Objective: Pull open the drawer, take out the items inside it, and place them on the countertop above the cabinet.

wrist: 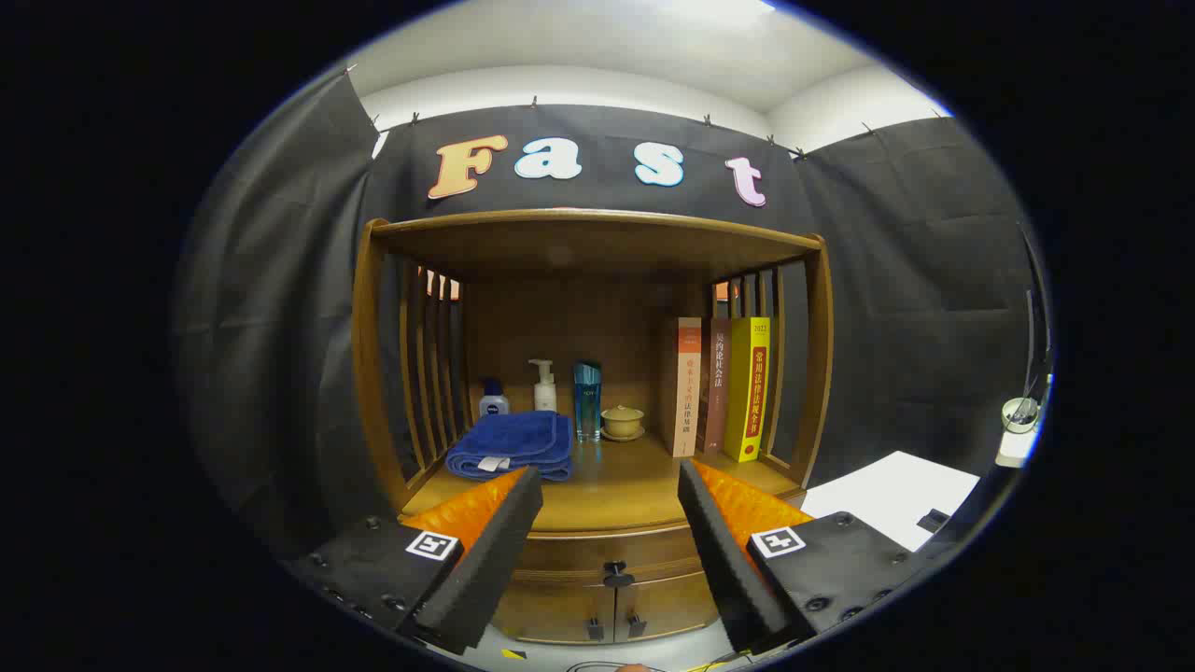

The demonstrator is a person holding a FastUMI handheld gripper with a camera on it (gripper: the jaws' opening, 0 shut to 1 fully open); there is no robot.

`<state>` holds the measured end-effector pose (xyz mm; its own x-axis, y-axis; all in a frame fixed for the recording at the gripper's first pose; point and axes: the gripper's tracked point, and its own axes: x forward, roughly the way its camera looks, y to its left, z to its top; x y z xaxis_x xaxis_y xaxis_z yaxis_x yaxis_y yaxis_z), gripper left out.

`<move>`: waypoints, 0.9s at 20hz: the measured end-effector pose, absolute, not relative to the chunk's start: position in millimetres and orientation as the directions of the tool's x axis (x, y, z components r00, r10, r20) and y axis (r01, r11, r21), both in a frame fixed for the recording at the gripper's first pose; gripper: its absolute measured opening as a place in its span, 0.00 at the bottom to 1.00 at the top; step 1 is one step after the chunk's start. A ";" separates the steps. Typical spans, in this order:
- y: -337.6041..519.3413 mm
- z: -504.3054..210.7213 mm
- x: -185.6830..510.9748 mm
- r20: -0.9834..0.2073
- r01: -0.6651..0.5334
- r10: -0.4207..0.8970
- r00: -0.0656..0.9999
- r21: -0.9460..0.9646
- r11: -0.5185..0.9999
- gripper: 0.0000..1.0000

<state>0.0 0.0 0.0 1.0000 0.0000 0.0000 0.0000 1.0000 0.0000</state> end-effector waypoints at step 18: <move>1.5 -16.1 2.9 -0.011 -0.002 0.002 1.000 0.028 1.000 0.98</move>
<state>2.9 1.5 -16.1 0.9999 0.0018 -0.0114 -0.0015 0.9996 0.0281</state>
